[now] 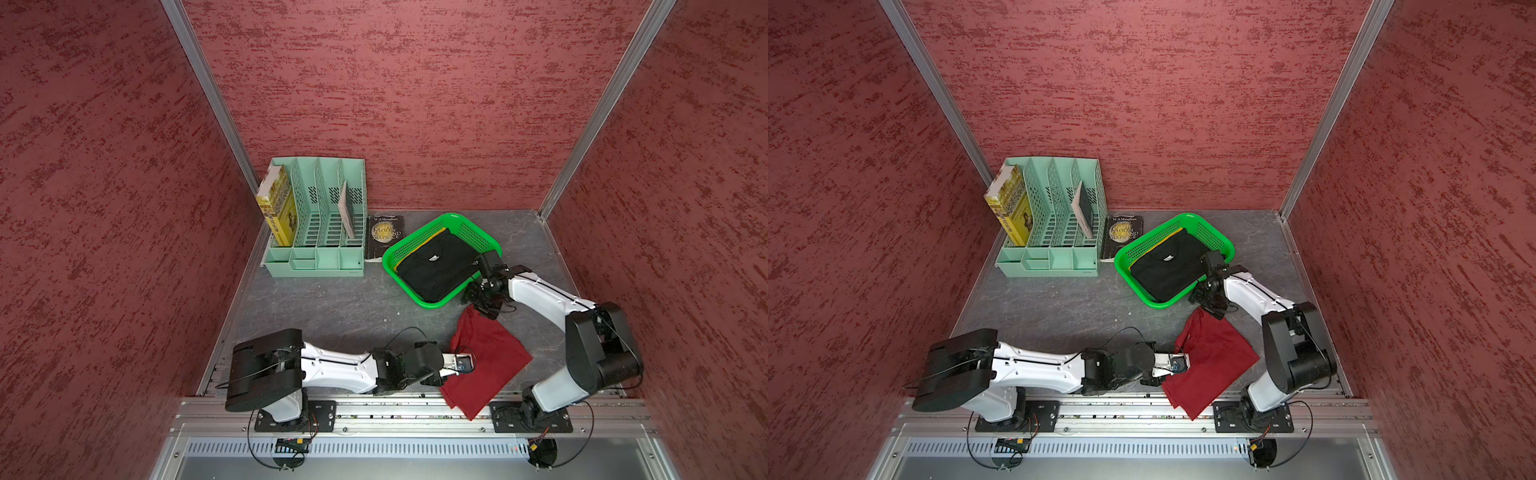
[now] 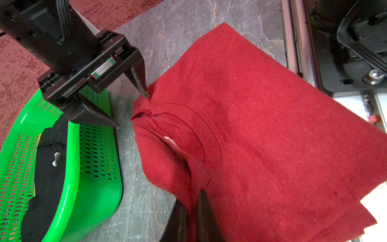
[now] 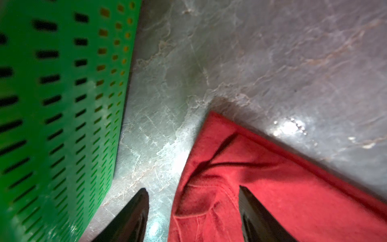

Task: Put the folded t-shirts into the basket
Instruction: Pick up the T-shirt from the center of the board.

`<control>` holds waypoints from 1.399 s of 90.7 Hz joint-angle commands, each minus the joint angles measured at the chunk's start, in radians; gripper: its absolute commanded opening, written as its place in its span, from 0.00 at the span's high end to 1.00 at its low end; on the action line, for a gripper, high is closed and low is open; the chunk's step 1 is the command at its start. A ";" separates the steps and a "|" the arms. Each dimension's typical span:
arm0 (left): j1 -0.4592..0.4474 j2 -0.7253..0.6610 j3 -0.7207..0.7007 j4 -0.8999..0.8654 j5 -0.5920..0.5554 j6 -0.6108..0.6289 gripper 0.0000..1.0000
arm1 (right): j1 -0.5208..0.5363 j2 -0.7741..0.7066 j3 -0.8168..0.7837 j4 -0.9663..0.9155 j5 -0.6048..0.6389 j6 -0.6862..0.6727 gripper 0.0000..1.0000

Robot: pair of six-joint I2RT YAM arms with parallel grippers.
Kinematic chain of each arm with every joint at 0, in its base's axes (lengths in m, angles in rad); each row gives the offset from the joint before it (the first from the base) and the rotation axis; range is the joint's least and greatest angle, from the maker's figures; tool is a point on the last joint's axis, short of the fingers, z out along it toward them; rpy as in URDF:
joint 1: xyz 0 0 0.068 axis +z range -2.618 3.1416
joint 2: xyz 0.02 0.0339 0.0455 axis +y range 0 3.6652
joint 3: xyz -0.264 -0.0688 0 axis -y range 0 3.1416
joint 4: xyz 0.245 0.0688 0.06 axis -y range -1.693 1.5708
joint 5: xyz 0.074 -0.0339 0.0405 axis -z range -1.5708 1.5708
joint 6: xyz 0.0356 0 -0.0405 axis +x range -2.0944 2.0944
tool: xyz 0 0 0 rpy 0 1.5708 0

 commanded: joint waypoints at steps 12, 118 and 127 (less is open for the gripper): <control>-0.026 -0.034 0.028 0.051 -0.044 0.048 1.00 | 0.017 0.070 0.011 0.017 0.009 -0.003 0.42; 0.218 -0.196 0.200 -0.165 0.139 -0.081 1.00 | 0.009 -0.287 0.436 -0.330 0.441 0.053 1.00; 0.282 -0.157 0.271 -0.220 0.151 -0.100 1.00 | 0.010 -0.250 0.505 -0.278 0.475 0.034 1.00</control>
